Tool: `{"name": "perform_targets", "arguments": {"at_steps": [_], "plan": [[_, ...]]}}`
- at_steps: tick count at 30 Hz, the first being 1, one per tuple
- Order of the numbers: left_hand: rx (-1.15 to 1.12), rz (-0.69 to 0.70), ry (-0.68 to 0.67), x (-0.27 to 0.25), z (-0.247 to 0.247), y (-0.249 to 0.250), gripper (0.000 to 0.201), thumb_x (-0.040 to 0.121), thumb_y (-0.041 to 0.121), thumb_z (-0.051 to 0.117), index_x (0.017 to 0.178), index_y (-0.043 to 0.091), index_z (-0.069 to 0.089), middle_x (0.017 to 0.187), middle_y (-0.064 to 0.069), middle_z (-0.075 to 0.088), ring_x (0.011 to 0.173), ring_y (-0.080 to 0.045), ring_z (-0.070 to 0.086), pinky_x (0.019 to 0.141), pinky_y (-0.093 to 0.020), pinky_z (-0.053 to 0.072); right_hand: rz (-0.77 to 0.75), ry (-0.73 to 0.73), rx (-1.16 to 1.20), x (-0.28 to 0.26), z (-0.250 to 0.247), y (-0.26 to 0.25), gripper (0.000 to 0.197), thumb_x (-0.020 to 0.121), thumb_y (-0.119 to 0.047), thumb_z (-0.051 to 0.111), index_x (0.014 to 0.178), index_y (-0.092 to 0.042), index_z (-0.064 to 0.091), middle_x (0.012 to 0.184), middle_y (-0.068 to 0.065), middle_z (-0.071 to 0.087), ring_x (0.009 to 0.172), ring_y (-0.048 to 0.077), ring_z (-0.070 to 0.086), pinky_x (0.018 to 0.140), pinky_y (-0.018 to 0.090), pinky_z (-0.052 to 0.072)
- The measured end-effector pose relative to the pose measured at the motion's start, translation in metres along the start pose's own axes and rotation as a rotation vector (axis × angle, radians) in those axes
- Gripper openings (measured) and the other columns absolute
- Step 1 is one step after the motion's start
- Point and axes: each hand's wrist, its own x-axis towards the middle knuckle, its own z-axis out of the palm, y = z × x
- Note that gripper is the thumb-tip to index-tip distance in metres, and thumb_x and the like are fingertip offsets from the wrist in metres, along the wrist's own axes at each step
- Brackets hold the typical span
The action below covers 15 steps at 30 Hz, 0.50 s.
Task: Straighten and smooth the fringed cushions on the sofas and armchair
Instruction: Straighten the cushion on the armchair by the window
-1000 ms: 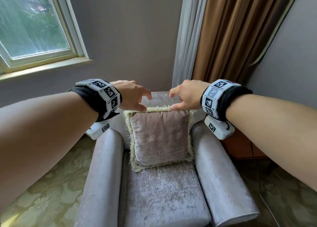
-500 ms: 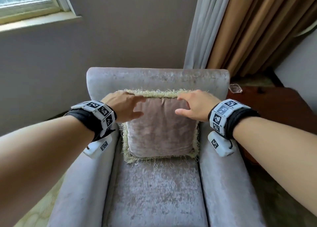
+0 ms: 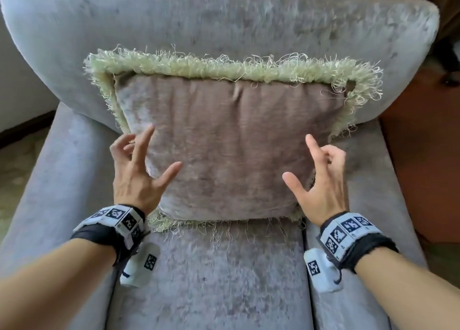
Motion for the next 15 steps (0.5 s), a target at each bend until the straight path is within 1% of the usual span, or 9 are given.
{"name": "perform_targets", "arguments": {"at_steps": [2, 4, 5, 6, 8, 9, 10, 12, 15], "plan": [[-0.037, -0.008, 0.031, -0.002, 0.023, -0.025, 0.094, 0.069, 0.066, 0.073, 0.150, 0.039, 0.034, 0.147, -0.019, 0.024, 0.131, -0.034, 0.041, 0.105, -0.041, 0.044, 0.033, 0.064, 0.042, -0.004, 0.028, 0.019, 0.085, 0.079, -0.067, 0.056, 0.152, -0.039, 0.022, 0.137, 0.022, 0.028, 0.123, 0.025, 0.034, 0.101, 0.021, 0.029], [-0.087, -0.013, 0.046, -0.002, 0.042, -0.045, 0.102, 0.065, 0.064, 0.080, 0.151, 0.042, 0.031, 0.151, -0.022, 0.018, 0.139, -0.035, 0.033, 0.115, -0.047, 0.036, 0.068, 0.119, 0.056, -0.002, 0.055, 0.037, 0.087, 0.079, -0.075, 0.052, 0.152, -0.042, 0.017, 0.144, 0.029, 0.020, 0.135, 0.035, 0.028, 0.110, 0.026, 0.025], [-0.125, -0.027, 0.050, 0.001, 0.053, -0.054, 0.107, 0.062, 0.060, 0.084, 0.152, 0.044, 0.027, 0.154, -0.022, 0.016, 0.143, -0.031, 0.028, 0.119, -0.044, 0.031, 0.089, 0.143, 0.058, 0.001, 0.070, 0.045, 0.088, 0.078, -0.078, 0.049, 0.151, -0.043, 0.014, 0.146, 0.031, 0.018, 0.138, 0.040, 0.025, 0.113, 0.033, 0.025], [-0.176, -0.041, 0.049, 0.001, 0.054, -0.052, 0.111, 0.060, 0.057, 0.085, 0.152, 0.047, 0.024, 0.156, -0.020, 0.015, 0.146, -0.023, 0.023, 0.121, -0.033, 0.025, 0.118, 0.154, 0.060, 0.003, 0.070, 0.046, 0.090, 0.077, -0.080, 0.049, 0.151, -0.045, 0.010, 0.149, 0.033, 0.015, 0.141, 0.044, 0.022, 0.116, 0.039, 0.022], [-0.275, -0.034, 0.065, 0.006, 0.068, -0.055, 0.114, 0.059, 0.048, 0.084, 0.154, 0.047, 0.020, 0.157, -0.004, 0.022, 0.146, 0.000, 0.021, 0.116, -0.010, 0.018, 0.183, 0.144, 0.095, 0.008, 0.085, 0.050, 0.097, 0.074, -0.076, 0.054, 0.151, -0.047, 0.003, 0.153, 0.035, 0.013, 0.143, 0.044, 0.020, 0.115, 0.034, 0.016], [-0.311, -0.027, 0.073, 0.010, 0.076, -0.058, 0.115, 0.061, 0.040, 0.085, 0.154, 0.044, 0.019, 0.154, 0.009, 0.027, 0.143, 0.011, 0.021, 0.114, -0.006, 0.017, 0.190, 0.138, 0.118, 0.010, 0.091, 0.052, 0.099, 0.072, -0.072, 0.056, 0.151, -0.045, 0.002, 0.154, 0.034, 0.014, 0.143, 0.041, 0.021, 0.113, 0.029, 0.015], [-0.332, -0.040, 0.073, 0.013, 0.082, -0.059, 0.116, 0.062, 0.032, 0.088, 0.154, 0.041, 0.018, 0.151, 0.022, 0.028, 0.140, 0.017, 0.021, 0.115, -0.007, 0.017, 0.185, 0.139, 0.135, 0.013, 0.096, 0.054, 0.100, 0.072, -0.069, 0.057, 0.151, -0.043, 0.002, 0.155, 0.032, 0.017, 0.142, 0.039, 0.023, 0.111, 0.025, 0.014], [-0.360, -0.068, 0.085, 0.016, 0.089, -0.062, 0.116, 0.064, 0.026, 0.088, 0.155, 0.039, 0.018, 0.154, 0.031, 0.024, 0.144, 0.013, 0.022, 0.120, -0.018, 0.019, 0.136, 0.169, 0.182, 0.017, 0.104, 0.058, 0.103, 0.073, -0.072, 0.058, 0.153, -0.037, 0.003, 0.155, 0.027, 0.021, 0.143, 0.035, 0.024, 0.115, 0.023, 0.015], [-0.419, -0.060, 0.118, 0.007, 0.087, -0.059, 0.111, 0.064, 0.034, 0.084, 0.157, 0.033, 0.023, 0.162, 0.014, 0.028, 0.149, -0.005, 0.026, 0.123, -0.037, 0.023, 0.040, 0.224, 0.232, 0.018, 0.103, 0.056, 0.106, 0.077, -0.079, 0.054, 0.156, -0.021, 0.012, 0.153, 0.027, 0.026, 0.144, 0.035, 0.027, 0.119, 0.040, 0.024]]}}
